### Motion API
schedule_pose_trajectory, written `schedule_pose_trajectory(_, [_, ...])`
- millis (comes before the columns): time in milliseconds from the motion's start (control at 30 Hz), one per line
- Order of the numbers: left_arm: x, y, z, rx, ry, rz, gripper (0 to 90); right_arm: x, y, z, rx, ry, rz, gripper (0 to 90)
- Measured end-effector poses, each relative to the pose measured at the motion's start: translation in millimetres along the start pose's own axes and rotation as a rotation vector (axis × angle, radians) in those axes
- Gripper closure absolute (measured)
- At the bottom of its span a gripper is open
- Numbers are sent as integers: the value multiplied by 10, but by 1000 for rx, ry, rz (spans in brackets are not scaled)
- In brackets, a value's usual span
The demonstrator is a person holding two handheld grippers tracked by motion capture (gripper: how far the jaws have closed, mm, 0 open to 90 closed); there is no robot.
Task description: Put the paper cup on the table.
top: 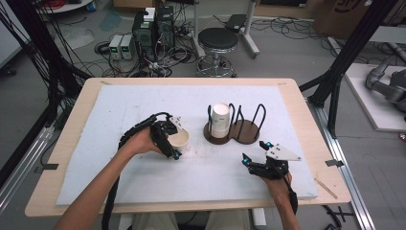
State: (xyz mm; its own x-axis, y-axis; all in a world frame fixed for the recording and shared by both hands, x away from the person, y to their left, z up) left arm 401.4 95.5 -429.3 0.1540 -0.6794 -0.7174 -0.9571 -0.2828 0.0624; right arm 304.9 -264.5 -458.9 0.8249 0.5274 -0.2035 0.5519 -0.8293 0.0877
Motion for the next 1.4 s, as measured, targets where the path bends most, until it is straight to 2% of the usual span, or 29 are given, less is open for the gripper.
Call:
schedule_pose_trajectory(300, [-248, 74, 250, -34, 104, -38, 151, 5, 2, 1, 6, 0, -4, 199])
schedule_pose_trajectory(333, [-276, 79, 276, -36, 99, -40, 151, 5, 4, 1, 7, -2, -1, 198])
schedule_pose_trajectory(400, [-345, 100, 329, -37, 150, -57, 151, 3, 1, 0, 13, -3, -1, 199])
schedule_pose_trajectory(433, [-380, 112, 353, -47, 159, -55, 151, 4, 6, 1, 7, 0, -2, 198])
schedule_pose_trajectory(500, [-434, 131, 409, -43, 185, -79, 151, 1, 3, 1, 12, 1, -1, 198])
schedule_pose_trajectory(567, [-485, 151, 471, -66, 224, -93, 151, -1, 4, 2, 14, 2, 0, 199])
schedule_pose_trajectory(633, [-530, 168, 542, -73, 255, -119, 151, -3, 5, 1, 11, 4, 2, 199])
schedule_pose_trajectory(667, [-542, 184, 581, -94, 286, -134, 150, -1, 4, 2, 13, 4, 1, 198])
schedule_pose_trajectory(833, [-619, 266, 783, -132, 385, -213, 145, 1, 3, 1, 10, 2, 1, 198])
schedule_pose_trajectory(1033, [-722, 353, 1043, -197, 536, -360, 145, -1, 4, 1, 10, 1, 3, 198])
schedule_pose_trajectory(1133, [-768, 384, 1145, -220, 605, -413, 145, -4, 5, 2, 10, 5, 6, 198])
schedule_pose_trajectory(1267, [-804, 429, 1265, -240, 674, -460, 145, -7, -1, 1, 5, 9, 9, 198])
schedule_pose_trajectory(1400, [-811, 446, 1349, -250, 712, -491, 141, -6, -5, 1, 5, 7, 8, 198])
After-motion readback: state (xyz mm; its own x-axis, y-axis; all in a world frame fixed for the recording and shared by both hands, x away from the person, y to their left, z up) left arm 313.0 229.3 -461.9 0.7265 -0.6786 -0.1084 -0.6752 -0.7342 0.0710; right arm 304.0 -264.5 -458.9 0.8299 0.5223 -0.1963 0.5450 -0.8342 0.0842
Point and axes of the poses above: each handheld gripper's, and its own axes: x roughly forward along the jaws, z roughly out of its underside, y roughly to its right, the point moved 2 cm from there along x, roughly forward along the jaws, and after that the axes turned 14 degrees about y, right-handed, at the moved point
